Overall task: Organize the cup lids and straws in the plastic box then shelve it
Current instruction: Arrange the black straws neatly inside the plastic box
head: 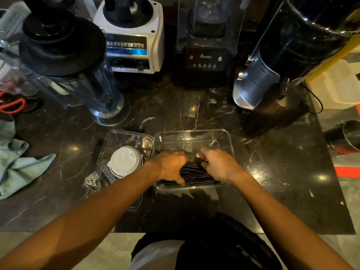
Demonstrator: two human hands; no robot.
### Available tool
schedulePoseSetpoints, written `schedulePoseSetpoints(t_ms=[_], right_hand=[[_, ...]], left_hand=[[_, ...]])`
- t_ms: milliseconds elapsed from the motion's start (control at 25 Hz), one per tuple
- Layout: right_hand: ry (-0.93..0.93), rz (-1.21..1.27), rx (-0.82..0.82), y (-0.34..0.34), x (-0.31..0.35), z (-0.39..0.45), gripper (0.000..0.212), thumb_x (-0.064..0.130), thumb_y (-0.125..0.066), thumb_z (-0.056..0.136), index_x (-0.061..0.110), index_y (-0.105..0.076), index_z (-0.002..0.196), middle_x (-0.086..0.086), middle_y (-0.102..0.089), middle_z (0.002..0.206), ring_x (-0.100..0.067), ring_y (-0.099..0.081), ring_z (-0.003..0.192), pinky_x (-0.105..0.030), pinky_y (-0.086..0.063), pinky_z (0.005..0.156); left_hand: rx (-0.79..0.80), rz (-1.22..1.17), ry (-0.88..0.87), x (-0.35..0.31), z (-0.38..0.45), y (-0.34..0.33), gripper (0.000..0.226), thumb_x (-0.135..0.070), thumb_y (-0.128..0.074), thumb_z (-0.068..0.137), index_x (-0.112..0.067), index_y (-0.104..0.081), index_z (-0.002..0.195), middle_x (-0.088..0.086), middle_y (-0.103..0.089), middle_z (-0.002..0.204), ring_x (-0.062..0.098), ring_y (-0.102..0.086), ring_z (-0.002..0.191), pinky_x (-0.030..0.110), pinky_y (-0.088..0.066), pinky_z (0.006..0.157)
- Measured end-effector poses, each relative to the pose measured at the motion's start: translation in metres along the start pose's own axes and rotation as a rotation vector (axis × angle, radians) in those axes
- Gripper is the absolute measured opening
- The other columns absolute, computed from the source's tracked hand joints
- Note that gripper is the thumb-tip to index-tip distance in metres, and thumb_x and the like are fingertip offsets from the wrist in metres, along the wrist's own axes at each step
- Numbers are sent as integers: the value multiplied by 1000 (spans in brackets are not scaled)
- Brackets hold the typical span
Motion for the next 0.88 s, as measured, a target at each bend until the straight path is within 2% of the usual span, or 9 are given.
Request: schedulePoseSetpoints(t_ms=[80,200,240,320,400,480,680,880], right_hand=[[32,30,103,-1,-4,2,12,15,-62,99,22,-64,108,2,-69,105,-19,-65,102,-32,-50,81],[43,56,130,2,-9,7,14,20,-69,96,27,-65,107,7,-68,105,-15,-64,101,-31,-50,84],[42,54,143,2,-10,9,24,26,-75,92,28,-64,113,7,-67,110,-15,-63,104,-33,-50,88],[44,5,227,-2,-9,14,58,38,-85,80,28,-57,130,5,-60,125,-18,-58,116,-42,-50,100],[44,-126,286,-8,-7,21,88,45,-88,72,28,-44,146,1,-51,140,-24,-51,129,-49,-45,108],[65,-272,273,-13,-4,27,98,50,-88,70,24,-38,150,-3,-46,144,-27,-46,135,-48,-43,111],[180,-463,188,-25,1,28,86,48,-87,72,16,-42,138,-5,-47,136,-25,-46,128,-43,-43,106],[152,-326,110,-28,-4,32,67,36,-80,83,16,-45,136,-6,-51,137,-25,-50,129,-40,-43,105]], left_hand=[[-6,-68,11,5,-6,3,62,-46,-80,80,-21,-60,133,0,-67,125,18,-65,112,37,-55,96],[-139,-115,7,11,-17,21,53,-45,-79,82,-20,-63,127,-3,-64,119,16,-62,110,34,-53,90],[-191,-98,-7,9,-19,26,57,-46,-80,80,-20,-61,127,-4,-59,119,16,-58,112,32,-50,88],[-199,-20,-37,4,-16,27,79,-50,-85,72,-21,-51,137,-1,-50,127,17,-50,118,32,-45,92],[-102,115,-19,-1,-5,19,100,-54,-87,66,-20,-41,148,4,-46,140,23,-45,129,42,-43,107],[-26,230,10,-4,4,11,105,-54,-88,64,-17,-40,150,8,-44,144,28,-41,134,48,-38,114],[-40,399,7,-14,12,0,105,-50,-91,61,-11,-40,144,10,-43,140,30,-40,130,48,-34,114],[-72,301,10,-9,16,-1,83,-40,-85,73,-12,-42,139,9,-46,138,28,-45,126,46,-39,111]])
Point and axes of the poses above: each hand's wrist, its own z-axis towards the middle knuckle, its own y-axis out of the back of the hand, x = y × z, the point moved 3 cm from there along z, towards the middle knuckle
